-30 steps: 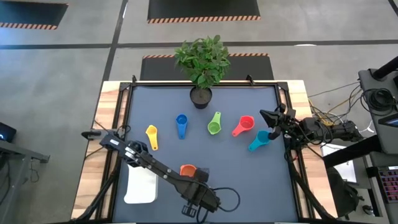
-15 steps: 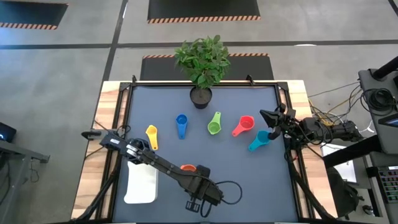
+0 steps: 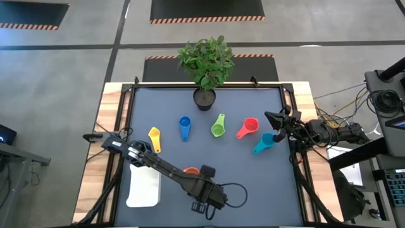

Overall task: Nest measuring cups in basket
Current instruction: Stack the orange measuring cup on top of the violet measuring cup

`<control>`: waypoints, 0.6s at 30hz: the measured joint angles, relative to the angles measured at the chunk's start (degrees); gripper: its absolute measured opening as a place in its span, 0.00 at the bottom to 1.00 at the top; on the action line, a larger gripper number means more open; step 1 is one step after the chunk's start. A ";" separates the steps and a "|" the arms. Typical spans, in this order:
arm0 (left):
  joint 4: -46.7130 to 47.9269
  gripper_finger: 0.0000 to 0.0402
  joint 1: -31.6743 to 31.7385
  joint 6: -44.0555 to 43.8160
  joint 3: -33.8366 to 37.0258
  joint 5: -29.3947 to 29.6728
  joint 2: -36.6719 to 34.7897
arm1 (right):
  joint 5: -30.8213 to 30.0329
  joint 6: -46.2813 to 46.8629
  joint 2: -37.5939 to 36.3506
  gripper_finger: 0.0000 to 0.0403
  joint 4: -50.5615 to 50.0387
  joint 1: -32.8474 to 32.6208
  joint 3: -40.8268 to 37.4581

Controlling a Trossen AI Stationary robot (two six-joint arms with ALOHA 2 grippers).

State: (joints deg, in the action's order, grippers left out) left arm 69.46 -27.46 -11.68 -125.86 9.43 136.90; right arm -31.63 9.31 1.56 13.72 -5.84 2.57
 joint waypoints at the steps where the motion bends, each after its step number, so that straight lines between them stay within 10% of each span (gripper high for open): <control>1: 0.05 0.00 0.00 0.00 -0.02 0.66 -0.06 | 0.00 -0.02 0.00 0.02 0.00 -0.01 0.00; 18: 5.55 0.00 -2.04 -2.11 -4.11 5.74 -1.00 | 0.01 -0.36 0.00 0.02 0.35 0.01 0.00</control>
State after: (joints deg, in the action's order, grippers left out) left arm 75.01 -29.50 -13.79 -129.97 15.17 135.91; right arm -31.62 8.95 1.56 14.06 -5.82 2.57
